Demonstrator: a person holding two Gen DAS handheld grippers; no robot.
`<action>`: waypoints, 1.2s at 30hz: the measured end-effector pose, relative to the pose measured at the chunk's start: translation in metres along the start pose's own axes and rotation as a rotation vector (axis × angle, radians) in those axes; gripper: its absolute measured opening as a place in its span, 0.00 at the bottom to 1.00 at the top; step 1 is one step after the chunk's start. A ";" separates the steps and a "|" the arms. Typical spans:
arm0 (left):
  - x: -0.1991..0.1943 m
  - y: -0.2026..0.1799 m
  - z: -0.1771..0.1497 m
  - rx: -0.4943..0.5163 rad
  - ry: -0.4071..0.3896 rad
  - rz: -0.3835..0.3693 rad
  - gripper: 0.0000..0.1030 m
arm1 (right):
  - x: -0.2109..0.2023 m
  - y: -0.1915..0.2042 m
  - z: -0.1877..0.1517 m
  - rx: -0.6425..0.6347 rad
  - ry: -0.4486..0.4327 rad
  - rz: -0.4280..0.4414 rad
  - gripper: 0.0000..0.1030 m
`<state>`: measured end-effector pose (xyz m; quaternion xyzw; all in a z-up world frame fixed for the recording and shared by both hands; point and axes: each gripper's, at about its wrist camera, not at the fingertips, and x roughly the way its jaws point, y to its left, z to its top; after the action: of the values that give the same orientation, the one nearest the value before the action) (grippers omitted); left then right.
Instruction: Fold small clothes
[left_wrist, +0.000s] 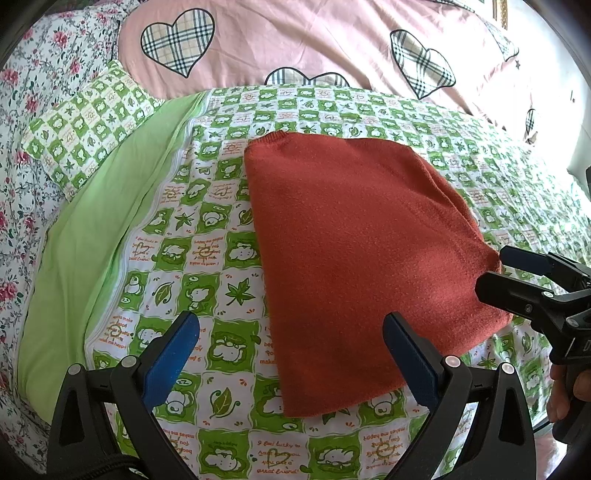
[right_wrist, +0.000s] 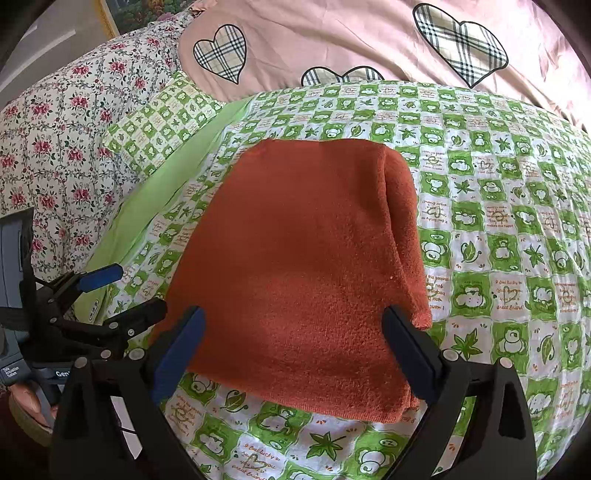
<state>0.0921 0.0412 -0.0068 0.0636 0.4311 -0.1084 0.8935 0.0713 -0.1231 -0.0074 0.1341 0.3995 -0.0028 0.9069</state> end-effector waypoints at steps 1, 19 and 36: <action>0.000 0.000 0.000 0.000 0.000 0.000 0.97 | 0.000 0.000 0.000 0.000 0.000 -0.001 0.93; 0.000 -0.001 0.000 -0.001 -0.001 0.000 0.97 | 0.000 -0.001 0.001 0.001 0.000 0.001 0.93; 0.018 0.000 0.017 0.002 0.001 0.012 0.97 | 0.006 -0.013 0.015 0.005 -0.018 -0.011 0.93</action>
<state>0.1156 0.0353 -0.0099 0.0670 0.4309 -0.1034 0.8940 0.0847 -0.1382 -0.0057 0.1342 0.3922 -0.0100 0.9100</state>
